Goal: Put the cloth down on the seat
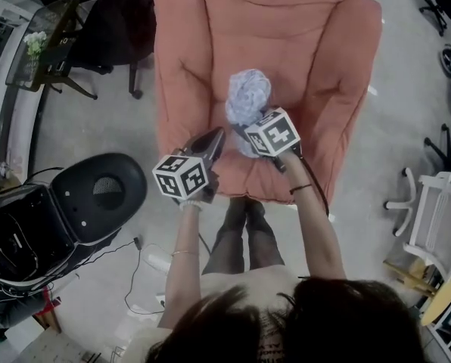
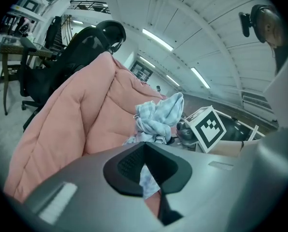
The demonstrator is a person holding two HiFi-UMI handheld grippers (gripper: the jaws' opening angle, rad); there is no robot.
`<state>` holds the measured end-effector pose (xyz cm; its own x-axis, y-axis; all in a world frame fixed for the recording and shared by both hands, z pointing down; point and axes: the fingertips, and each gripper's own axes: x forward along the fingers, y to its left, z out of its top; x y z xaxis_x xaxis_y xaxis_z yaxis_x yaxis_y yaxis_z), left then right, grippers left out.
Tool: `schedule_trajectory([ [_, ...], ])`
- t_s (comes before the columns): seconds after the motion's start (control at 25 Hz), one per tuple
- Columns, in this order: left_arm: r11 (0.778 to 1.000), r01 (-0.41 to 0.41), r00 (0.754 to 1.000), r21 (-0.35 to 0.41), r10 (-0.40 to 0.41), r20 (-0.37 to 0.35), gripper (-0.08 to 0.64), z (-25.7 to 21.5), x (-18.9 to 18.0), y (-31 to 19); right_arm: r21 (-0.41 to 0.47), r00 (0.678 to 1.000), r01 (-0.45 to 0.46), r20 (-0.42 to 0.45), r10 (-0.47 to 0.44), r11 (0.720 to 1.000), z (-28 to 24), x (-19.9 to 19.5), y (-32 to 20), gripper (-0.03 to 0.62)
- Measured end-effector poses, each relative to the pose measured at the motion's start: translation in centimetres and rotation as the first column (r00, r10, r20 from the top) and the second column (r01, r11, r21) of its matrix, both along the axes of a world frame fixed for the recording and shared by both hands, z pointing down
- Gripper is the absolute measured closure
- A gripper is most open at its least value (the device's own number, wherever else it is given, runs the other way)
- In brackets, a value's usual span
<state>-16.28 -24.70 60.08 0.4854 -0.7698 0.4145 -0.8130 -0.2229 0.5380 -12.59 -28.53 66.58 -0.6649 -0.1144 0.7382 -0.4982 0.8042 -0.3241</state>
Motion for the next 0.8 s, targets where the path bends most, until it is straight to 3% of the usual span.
schedule_trajectory([
  [0.36,0.998,0.000,1.000,-0.057,0.000,0.006,0.552,5.6,-0.9,-1.4,-0.013,0.996,0.032,-0.080,-0.033,0.999,5.4,-0.4,-1.7,0.368],
  [0.8,0.992,-0.049,0.999,-0.113,0.049,-0.004,0.552,8.6,-1.2,-2.1,-0.066,0.980,0.043,-0.191,-0.055,0.997,10.4,-0.6,-2.7,0.359],
])
